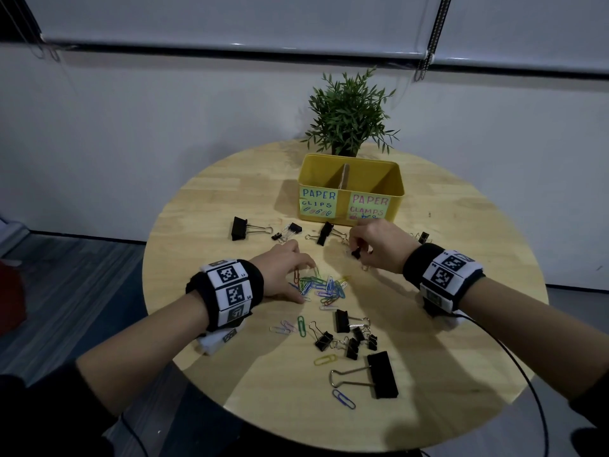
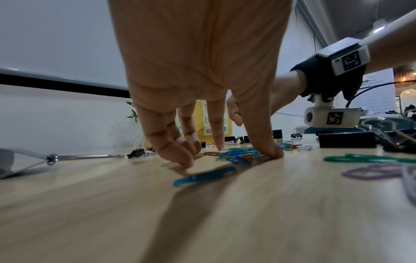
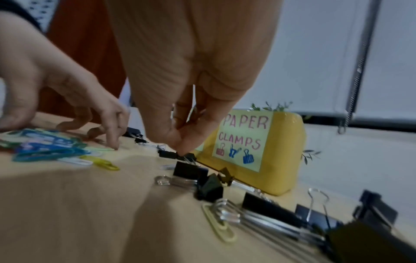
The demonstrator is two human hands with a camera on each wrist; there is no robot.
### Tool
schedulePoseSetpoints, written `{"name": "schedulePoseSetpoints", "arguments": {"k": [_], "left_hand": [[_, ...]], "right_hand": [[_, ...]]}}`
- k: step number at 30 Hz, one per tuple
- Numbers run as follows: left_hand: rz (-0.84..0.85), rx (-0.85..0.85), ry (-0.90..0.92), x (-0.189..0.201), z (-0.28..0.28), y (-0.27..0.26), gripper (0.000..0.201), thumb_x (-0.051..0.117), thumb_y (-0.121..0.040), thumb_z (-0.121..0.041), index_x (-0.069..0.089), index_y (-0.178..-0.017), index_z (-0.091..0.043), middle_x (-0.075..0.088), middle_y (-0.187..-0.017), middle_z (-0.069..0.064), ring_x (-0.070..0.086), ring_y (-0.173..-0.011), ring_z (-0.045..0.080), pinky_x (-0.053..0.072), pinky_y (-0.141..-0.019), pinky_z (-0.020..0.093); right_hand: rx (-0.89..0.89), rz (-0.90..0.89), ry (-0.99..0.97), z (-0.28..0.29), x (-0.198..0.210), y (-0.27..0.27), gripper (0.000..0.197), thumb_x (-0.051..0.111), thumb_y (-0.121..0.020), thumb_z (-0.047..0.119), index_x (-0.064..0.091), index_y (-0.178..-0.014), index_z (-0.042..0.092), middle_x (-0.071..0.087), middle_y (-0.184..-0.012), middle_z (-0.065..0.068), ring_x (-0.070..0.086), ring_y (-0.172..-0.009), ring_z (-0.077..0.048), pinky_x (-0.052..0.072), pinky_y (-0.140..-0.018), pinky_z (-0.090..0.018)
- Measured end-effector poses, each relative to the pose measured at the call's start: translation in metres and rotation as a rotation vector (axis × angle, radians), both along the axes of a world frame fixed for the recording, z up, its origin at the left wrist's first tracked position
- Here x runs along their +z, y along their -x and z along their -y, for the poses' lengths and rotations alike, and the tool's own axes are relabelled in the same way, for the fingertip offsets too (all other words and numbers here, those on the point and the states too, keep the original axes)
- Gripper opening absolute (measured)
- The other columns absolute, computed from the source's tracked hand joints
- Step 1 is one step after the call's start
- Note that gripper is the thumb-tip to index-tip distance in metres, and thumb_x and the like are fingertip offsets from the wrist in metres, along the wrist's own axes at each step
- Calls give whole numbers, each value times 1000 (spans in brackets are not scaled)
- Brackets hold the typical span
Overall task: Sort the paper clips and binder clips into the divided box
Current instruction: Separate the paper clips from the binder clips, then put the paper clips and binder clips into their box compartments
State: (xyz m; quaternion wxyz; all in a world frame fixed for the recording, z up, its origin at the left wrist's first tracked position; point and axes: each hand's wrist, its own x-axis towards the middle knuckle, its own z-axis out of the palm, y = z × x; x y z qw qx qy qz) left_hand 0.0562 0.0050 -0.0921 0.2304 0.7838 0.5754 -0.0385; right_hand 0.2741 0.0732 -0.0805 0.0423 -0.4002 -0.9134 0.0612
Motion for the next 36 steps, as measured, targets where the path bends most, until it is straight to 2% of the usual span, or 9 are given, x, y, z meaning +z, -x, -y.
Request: {"name": "schedulePoseSetpoints", "arguments": {"k": [3,5,8,12,18,23,27,32,36], "left_hand": [[16,-23,0,1,0,-2,61,77,-76,-31,52,-130,-21,45,-120,7,47,-101,18,43,-89,29],[32,-17,0,-1,1,-2,59,78,-75,-30,53,-128,-20,47,-120,7,47,-101,17,41,-87,26],[35,111,3,-2,6,4,77,83,-66,-37,46,-131,-18,44,-123,2,48,-112,18,44,-95,31],[24,138,-2,-1,6,1,72,86,-62,-35,51,-122,-19,46,-114,-2,46,-95,12,44,-83,26],[90,90,-65,0,1,-9,38,85,-66,-25,69,-97,-10,63,-84,0,56,-75,13,45,-67,23],[13,60,-165,-4,5,-14,17,72,-80,-20,71,-90,-6,69,-89,8,63,-82,23,50,-71,30],[37,81,-158,0,1,-17,10,73,-79,-13,72,-84,-5,61,-75,2,57,-71,18,43,-65,25],[260,204,8,1,-8,-11,3,72,-79,2,70,-80,3,66,-68,12,69,-62,27,59,-62,30],[383,262,75,-1,-15,-2,5,76,-75,1,71,-78,0,67,-66,8,65,-54,14,58,-57,23]], "right_hand": [[-51,-20,65,4,0,2,13,61,-80,5,70,-89,9,69,-93,-8,63,-81,-21,55,-75,-32],[-81,31,196,12,-1,7,19,65,-84,21,69,-100,11,69,-99,-5,63,-86,-18,54,-77,-27],[-153,96,415,24,-3,15,54,77,-73,42,61,-114,11,62,-104,-2,60,-86,-16,55,-74,-27],[-202,110,419,32,-11,32,73,86,-58,45,56,-116,11,61,-108,-5,56,-90,-17,50,-73,-28],[-134,0,378,37,-17,49,45,82,-69,32,64,-105,11,67,-105,-8,52,-87,-15,43,-73,-27],[-98,-15,323,40,-18,48,24,71,-81,26,68,-99,11,68,-102,-10,58,-86,-20,48,-74,-30],[-89,-3,307,38,-13,48,20,69,-81,23,71,-97,11,70,-100,-9,61,-90,-23,48,-74,-29],[-113,74,348,26,-6,46,24,71,-81,26,72,-98,9,71,-100,-9,57,-83,-18,48,-74,-29],[-214,52,466,12,9,32,25,73,-80,28,72,-97,9,72,-95,-7,62,-81,-16,53,-75,-28]]}}
